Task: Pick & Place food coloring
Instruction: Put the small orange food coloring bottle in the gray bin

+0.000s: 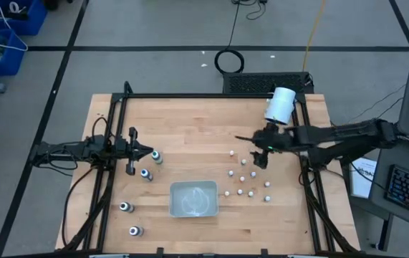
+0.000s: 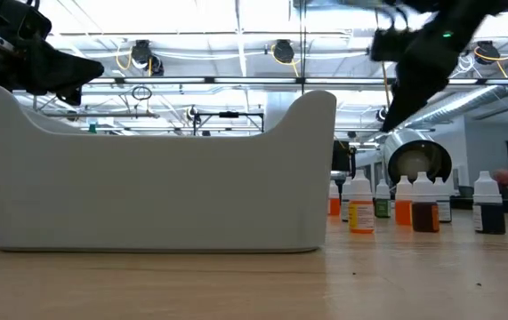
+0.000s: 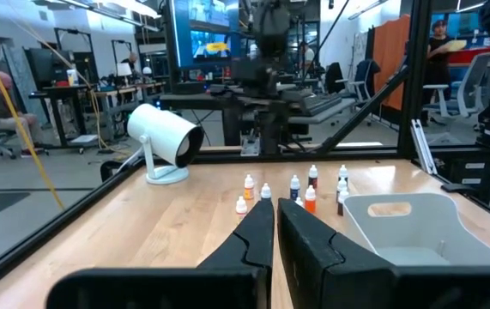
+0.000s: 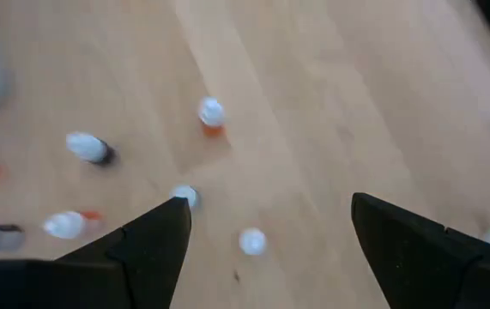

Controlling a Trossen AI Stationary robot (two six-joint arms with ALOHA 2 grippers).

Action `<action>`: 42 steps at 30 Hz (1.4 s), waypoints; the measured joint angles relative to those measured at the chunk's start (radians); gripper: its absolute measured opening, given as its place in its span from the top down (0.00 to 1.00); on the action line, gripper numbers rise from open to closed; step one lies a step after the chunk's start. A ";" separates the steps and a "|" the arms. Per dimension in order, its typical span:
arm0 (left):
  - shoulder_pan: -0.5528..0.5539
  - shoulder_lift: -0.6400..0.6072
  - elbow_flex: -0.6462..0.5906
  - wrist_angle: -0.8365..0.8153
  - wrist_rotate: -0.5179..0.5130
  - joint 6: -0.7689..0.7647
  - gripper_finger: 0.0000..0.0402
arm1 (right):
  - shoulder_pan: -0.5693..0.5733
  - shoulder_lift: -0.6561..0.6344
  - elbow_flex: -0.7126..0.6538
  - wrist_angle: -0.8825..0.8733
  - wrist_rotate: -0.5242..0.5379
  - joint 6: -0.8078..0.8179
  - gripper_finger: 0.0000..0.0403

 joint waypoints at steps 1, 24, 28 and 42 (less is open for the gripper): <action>0.000 0.000 0.000 0.000 0.000 0.000 0.94 | -0.014 0.050 0.039 -0.043 -0.001 -0.001 0.23; 0.000 0.000 0.000 0.000 0.000 0.000 0.94 | -0.044 0.395 0.086 -0.176 -0.026 0.067 0.23; 0.000 0.000 0.000 0.000 0.000 0.000 0.94 | -0.044 0.396 0.038 -0.118 -0.026 0.081 0.23; 0.000 0.000 0.000 0.000 0.000 0.000 0.94 | -0.048 0.373 0.042 -0.106 -0.027 0.046 0.23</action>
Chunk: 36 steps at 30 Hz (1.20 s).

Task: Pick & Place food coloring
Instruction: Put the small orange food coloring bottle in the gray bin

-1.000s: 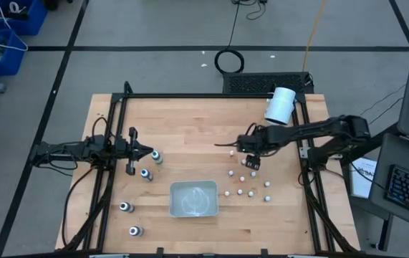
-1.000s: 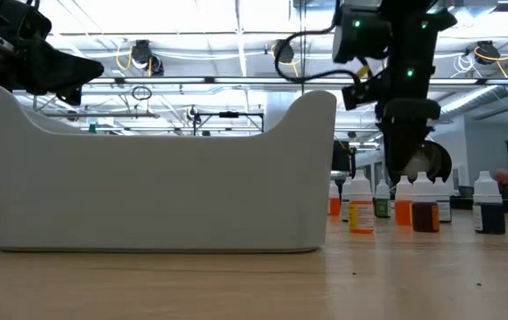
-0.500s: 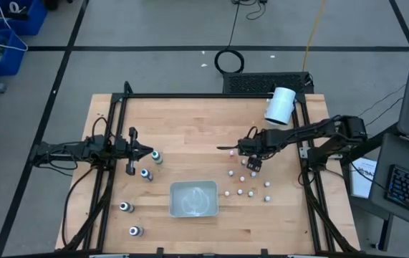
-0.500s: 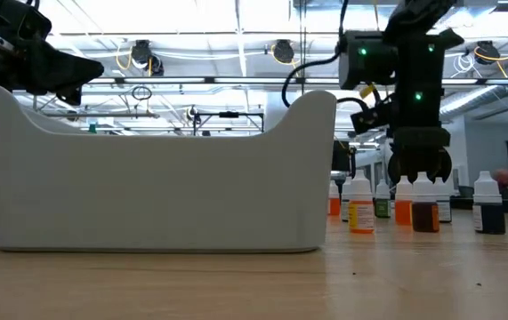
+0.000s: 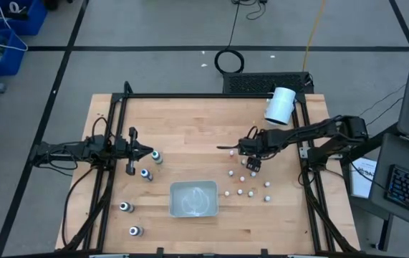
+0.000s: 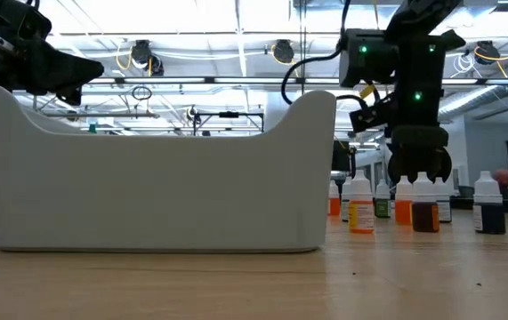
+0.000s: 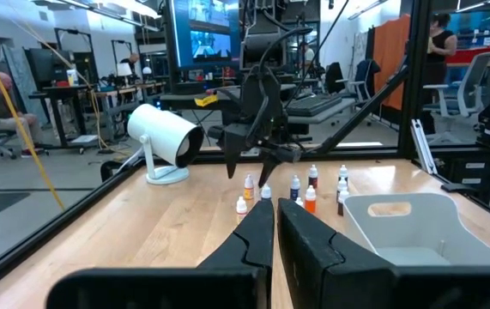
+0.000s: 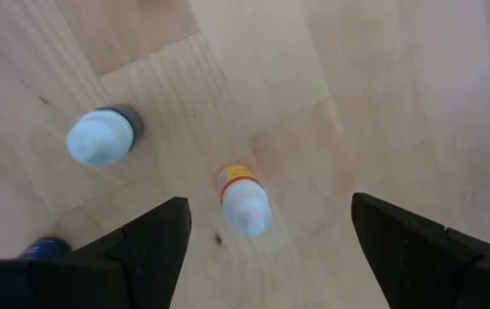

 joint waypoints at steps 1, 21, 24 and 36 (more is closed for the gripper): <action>0.000 0.000 0.000 0.000 0.000 0.000 0.94 | 0.000 -0.004 0.002 0.007 0.000 0.000 0.23; 0.000 0.000 0.000 0.000 0.000 0.000 0.94 | -0.035 -0.005 0.002 0.014 -0.003 -0.028 0.50; 0.000 0.000 0.000 0.000 0.000 0.000 0.94 | -0.035 -0.005 0.002 0.014 -0.015 -0.028 0.53; 0.000 0.000 0.000 0.000 0.000 0.000 0.94 | -0.035 -0.005 0.002 0.014 -0.056 -0.027 0.59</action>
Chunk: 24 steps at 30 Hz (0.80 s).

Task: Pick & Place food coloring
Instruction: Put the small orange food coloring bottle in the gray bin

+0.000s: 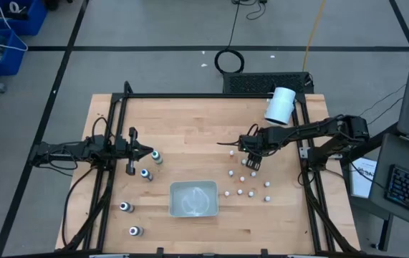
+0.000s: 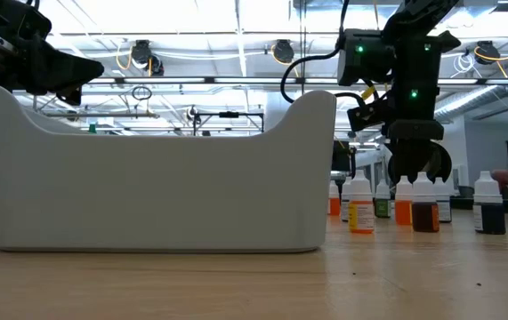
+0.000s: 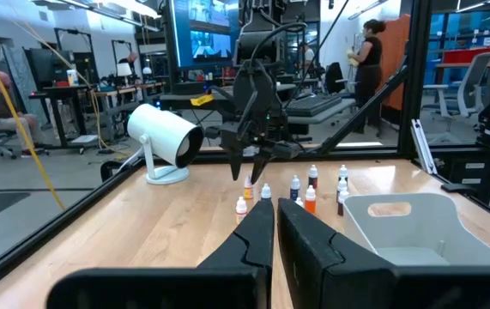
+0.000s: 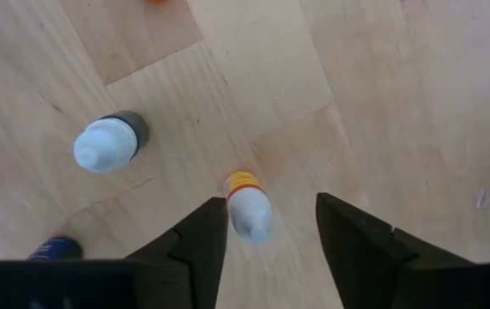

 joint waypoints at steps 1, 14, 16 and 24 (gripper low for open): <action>0.000 0.000 0.000 0.000 0.000 0.000 0.94 | 0.000 0.000 -0.001 0.000 0.000 0.000 0.59; 0.000 0.000 0.000 0.000 0.000 0.000 0.94 | 0.000 0.000 -0.041 0.013 0.000 0.007 0.67; 0.000 0.000 0.000 0.000 0.000 0.000 0.94 | 0.000 0.000 -0.041 0.013 0.000 0.007 0.69; 0.000 0.000 0.000 0.000 0.000 -0.001 0.94 | 0.000 0.000 -0.041 0.019 0.000 0.007 0.69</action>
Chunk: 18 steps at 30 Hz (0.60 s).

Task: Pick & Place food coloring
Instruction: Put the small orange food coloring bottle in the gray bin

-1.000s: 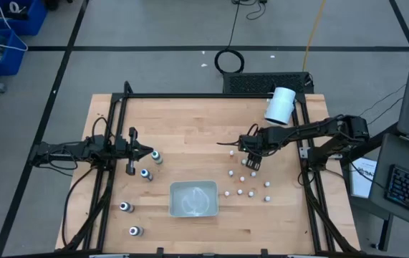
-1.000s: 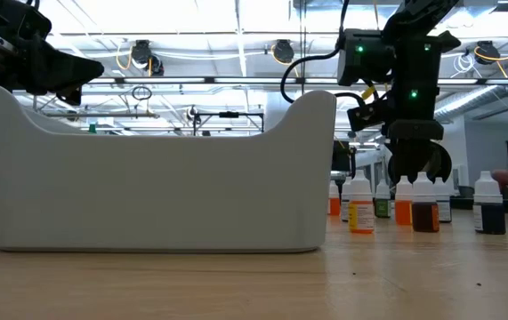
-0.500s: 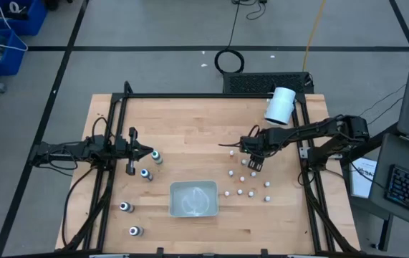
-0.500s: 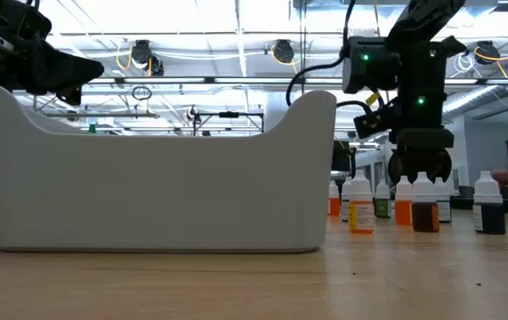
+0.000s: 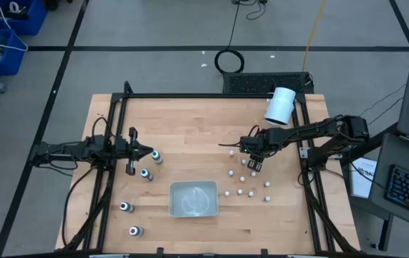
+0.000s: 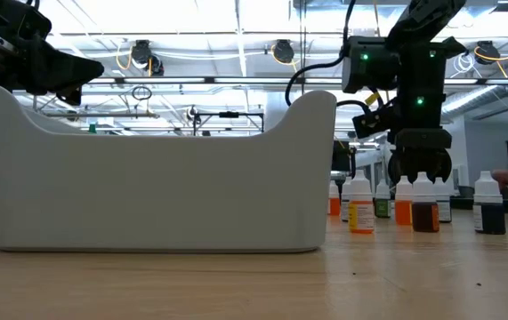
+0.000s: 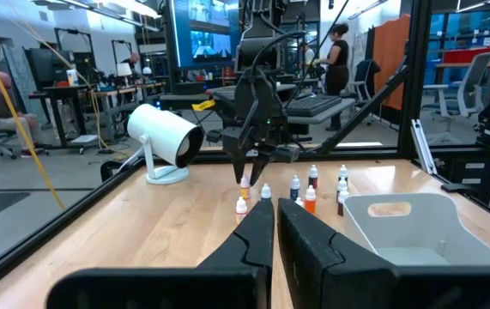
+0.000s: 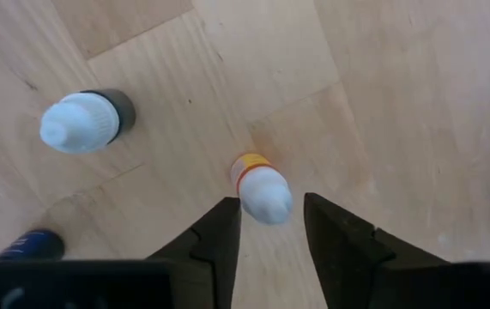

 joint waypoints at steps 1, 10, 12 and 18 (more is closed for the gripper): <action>0.000 0.000 0.000 0.000 0.000 0.000 0.94 | 0.000 0.000 0.000 0.000 0.000 0.000 0.68; 0.000 0.000 0.000 0.000 0.000 0.000 0.94 | 0.000 0.000 0.000 0.014 0.002 -0.031 0.58; 0.000 0.000 0.000 0.000 0.000 0.001 0.94 | -0.001 0.000 0.000 0.025 0.002 -0.041 0.55; 0.000 0.000 0.000 0.000 0.000 0.001 0.94 | -0.001 0.000 0.000 0.040 0.002 -0.066 0.53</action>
